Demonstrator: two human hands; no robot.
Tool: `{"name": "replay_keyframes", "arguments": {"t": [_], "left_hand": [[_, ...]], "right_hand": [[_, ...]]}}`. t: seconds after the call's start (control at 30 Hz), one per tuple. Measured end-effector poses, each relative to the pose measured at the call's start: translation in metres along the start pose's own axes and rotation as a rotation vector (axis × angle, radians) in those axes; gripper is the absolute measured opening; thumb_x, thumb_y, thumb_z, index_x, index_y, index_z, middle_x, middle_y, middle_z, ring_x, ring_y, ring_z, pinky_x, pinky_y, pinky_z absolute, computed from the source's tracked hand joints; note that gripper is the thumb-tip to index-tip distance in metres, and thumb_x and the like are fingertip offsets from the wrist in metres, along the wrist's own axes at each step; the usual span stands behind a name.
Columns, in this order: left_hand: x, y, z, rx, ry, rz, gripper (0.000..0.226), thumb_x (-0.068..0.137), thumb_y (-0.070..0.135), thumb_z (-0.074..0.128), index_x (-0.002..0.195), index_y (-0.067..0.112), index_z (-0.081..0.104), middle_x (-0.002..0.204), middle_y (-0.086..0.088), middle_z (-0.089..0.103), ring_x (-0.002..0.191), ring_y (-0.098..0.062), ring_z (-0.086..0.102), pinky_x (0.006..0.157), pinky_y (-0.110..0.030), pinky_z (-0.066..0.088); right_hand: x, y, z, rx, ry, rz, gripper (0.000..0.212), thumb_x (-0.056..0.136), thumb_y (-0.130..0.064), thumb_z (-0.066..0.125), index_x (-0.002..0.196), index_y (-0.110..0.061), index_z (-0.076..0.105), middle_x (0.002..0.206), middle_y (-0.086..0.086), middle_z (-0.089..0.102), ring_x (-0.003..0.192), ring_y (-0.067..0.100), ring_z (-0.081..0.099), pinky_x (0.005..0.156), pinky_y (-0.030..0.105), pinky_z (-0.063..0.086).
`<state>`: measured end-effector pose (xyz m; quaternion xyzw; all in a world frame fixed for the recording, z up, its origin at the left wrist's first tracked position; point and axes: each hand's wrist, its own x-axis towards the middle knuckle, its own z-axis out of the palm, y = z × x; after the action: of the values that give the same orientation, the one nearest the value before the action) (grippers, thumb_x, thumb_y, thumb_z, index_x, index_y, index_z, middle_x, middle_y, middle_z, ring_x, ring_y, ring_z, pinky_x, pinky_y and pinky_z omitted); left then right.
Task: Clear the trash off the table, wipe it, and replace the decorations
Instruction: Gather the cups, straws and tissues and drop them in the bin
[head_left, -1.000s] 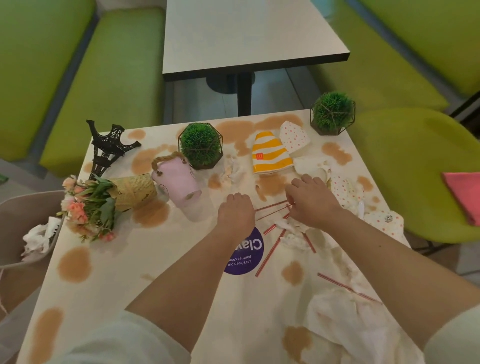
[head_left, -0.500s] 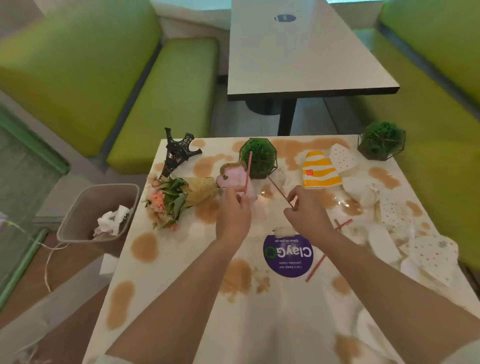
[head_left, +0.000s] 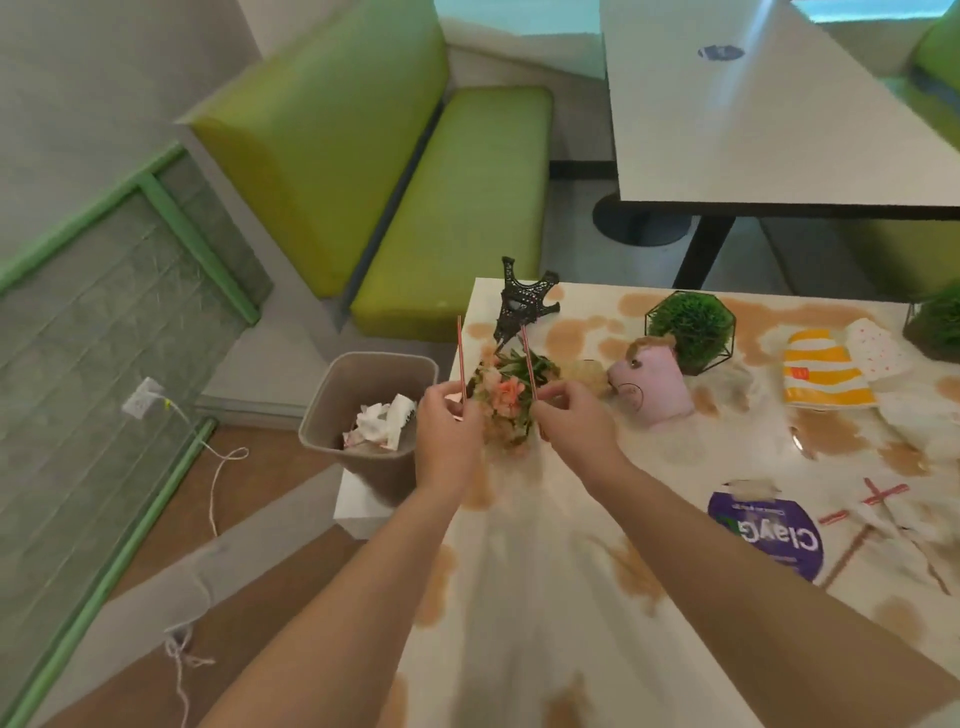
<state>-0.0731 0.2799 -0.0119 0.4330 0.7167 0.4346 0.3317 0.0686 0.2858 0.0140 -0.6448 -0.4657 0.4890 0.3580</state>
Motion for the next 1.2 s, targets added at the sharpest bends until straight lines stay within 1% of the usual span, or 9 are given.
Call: {"name": "replay_keyframes", "arguments": {"t": [0.1,0.23,0.4,0.67,0.8,0.9,1.0,1.1,1.2], "left_hand": [[0.020,-0.026,-0.037,0.046,0.015,-0.087,0.024,0.093,0.015,0.056,0.116,0.019,0.055,0.082,0.003,0.057,0.068,-0.008,0.053,0.055,-0.020,0.037],[0.047,-0.057,-0.082,0.069,0.025,-0.190,0.025,0.092,0.012,0.056,0.117,0.018,0.058,0.082,0.006,0.058,0.074,-0.009,0.056,0.056,-0.020,0.038],[0.084,-0.082,-0.117,0.126,0.036,-0.252,0.026,0.093,0.014,0.057,0.119,0.015,0.061,0.103,0.000,0.065,0.083,-0.012,0.057,0.065,-0.022,0.040],[0.121,-0.108,-0.139,0.225,-0.060,-0.268,0.031,0.094,0.017,0.055,0.125,0.017,0.059,0.104,0.007,0.056,0.093,-0.009,0.051,0.077,-0.021,0.035],[0.120,-0.107,-0.137,0.217,-0.042,-0.211,0.023,0.095,0.019,0.053,0.116,0.021,0.061,0.113,0.005,0.063,0.093,-0.009,0.055,0.077,-0.023,0.040],[0.113,-0.105,-0.132,0.219,-0.063,-0.189,0.020,0.095,0.026,0.054,0.114,0.022,0.062,0.112,0.006,0.065,0.096,-0.011,0.059,0.079,-0.027,0.046],[0.104,-0.096,-0.125,0.221,-0.098,-0.163,0.023,0.096,0.033,0.055,0.114,0.021,0.063,0.105,0.009,0.064,0.092,-0.010,0.058,0.078,-0.028,0.046],[0.094,-0.083,-0.114,0.224,-0.147,-0.141,0.020,0.094,0.041,0.055,0.105,0.027,0.063,0.098,0.013,0.063,0.092,-0.011,0.060,0.081,-0.031,0.048],[0.083,-0.062,-0.098,0.217,-0.175,-0.113,0.014,0.091,0.050,0.053,0.089,0.036,0.058,0.090,0.017,0.065,0.094,-0.014,0.063,0.090,-0.044,0.051]], "right_hand": [[0.002,-0.003,0.041,0.009,-0.035,0.014,0.015,0.087,-0.013,0.064,0.101,-0.013,0.060,0.085,-0.002,0.058,0.073,0.012,0.055,0.060,0.025,0.044],[0.012,-0.001,0.099,-0.044,-0.083,0.066,0.023,0.085,-0.011,0.065,0.106,-0.017,0.062,0.085,0.006,0.065,0.073,0.018,0.061,0.074,0.037,0.053],[0.033,-0.001,0.158,-0.133,-0.105,0.085,0.019,0.086,-0.012,0.065,0.104,-0.018,0.066,0.088,0.001,0.066,0.074,0.016,0.062,0.063,0.029,0.052],[0.062,-0.008,0.220,-0.192,-0.126,0.057,0.022,0.089,-0.012,0.064,0.110,-0.018,0.068,0.096,0.004,0.069,0.073,0.016,0.060,0.059,0.023,0.047],[0.067,-0.009,0.230,-0.253,-0.114,0.043,0.033,0.093,-0.009,0.056,0.123,-0.016,0.066,0.116,0.006,0.069,0.098,0.023,0.064,0.084,0.027,0.051],[0.057,-0.002,0.226,-0.305,-0.139,0.068,0.034,0.096,-0.012,0.054,0.128,-0.016,0.062,0.122,0.006,0.065,0.096,0.022,0.061,0.079,0.026,0.048],[0.045,0.000,0.208,-0.284,-0.123,0.036,0.027,0.095,-0.019,0.054,0.120,-0.018,0.065,0.114,0.001,0.066,0.092,0.019,0.061,0.070,0.025,0.045],[0.032,-0.009,0.177,-0.198,-0.039,-0.010,0.015,0.094,-0.025,0.055,0.100,-0.021,0.068,0.091,-0.006,0.067,0.079,0.014,0.061,0.059,0.025,0.043],[0.018,-0.019,0.139,-0.122,0.054,-0.063,0.013,0.093,-0.029,0.057,0.087,-0.023,0.066,0.080,-0.005,0.067,0.076,0.012,0.061,0.065,0.029,0.046]]}}
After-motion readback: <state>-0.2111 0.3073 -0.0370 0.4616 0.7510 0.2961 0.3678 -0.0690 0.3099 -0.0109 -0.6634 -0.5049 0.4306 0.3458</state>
